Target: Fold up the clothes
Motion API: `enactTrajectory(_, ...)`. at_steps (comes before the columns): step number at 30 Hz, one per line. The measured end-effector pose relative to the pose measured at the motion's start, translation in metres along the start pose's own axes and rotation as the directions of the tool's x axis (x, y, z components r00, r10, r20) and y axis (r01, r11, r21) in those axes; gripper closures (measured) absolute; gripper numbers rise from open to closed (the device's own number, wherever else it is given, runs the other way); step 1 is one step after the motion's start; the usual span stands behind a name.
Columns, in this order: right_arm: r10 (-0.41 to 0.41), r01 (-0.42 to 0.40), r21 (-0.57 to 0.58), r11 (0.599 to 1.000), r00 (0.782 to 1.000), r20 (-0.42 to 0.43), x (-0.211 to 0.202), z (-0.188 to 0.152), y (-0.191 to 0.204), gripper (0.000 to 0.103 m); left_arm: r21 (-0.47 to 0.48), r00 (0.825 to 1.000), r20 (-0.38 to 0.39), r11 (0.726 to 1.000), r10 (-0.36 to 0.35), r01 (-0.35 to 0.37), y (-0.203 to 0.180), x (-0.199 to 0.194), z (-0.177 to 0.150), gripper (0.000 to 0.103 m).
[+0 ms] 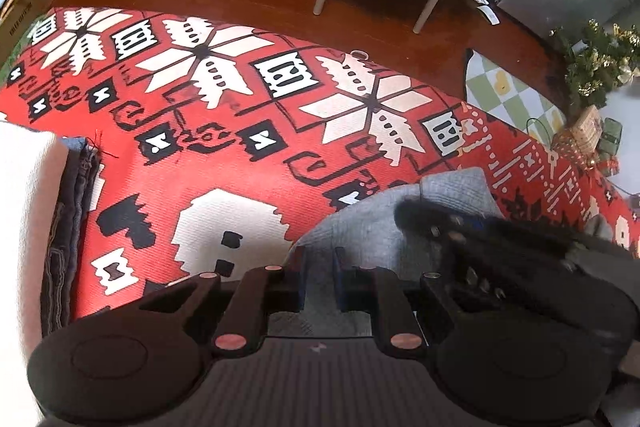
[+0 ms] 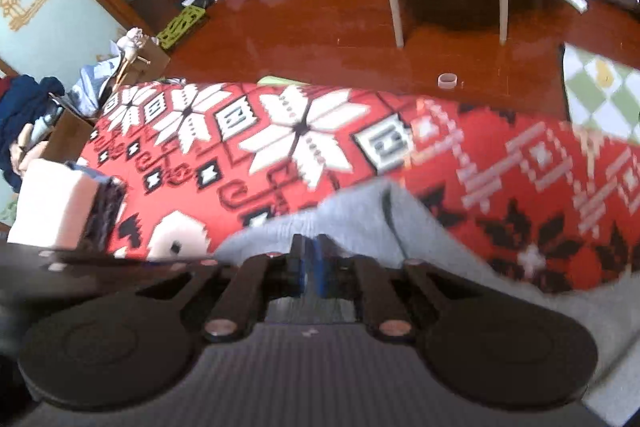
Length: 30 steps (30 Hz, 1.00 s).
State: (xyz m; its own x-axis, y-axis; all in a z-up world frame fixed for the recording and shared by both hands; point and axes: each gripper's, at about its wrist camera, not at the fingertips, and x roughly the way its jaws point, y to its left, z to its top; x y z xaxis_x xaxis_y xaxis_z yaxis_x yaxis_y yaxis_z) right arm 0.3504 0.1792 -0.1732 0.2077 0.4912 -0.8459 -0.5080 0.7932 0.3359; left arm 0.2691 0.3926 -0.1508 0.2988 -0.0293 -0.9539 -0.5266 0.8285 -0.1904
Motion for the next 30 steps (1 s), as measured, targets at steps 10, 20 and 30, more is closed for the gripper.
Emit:
enactTrajectory(10,0.056,-0.056,0.05,0.997,0.998,-0.001,-0.029,0.004,-0.001,0.092,-0.036,0.999,-0.04,0.999,0.013,-0.014,0.038,-0.032,-0.03,0.084)
enactTrajectory(20,0.099,-0.102,-0.022,0.995,0.988,-0.115,-0.04,-0.048,0.031,0.092,-0.009,0.984,-0.045,0.985,0.172,-0.173,0.078,-0.045,-0.08,0.073)
enactTrajectory(30,0.098,-0.1,-0.009,0.995,0.988,-0.12,-0.043,-0.064,0.049,0.092,-0.279,0.998,0.017,0.959,0.052,-0.045,0.11,-0.053,-0.07,0.05)
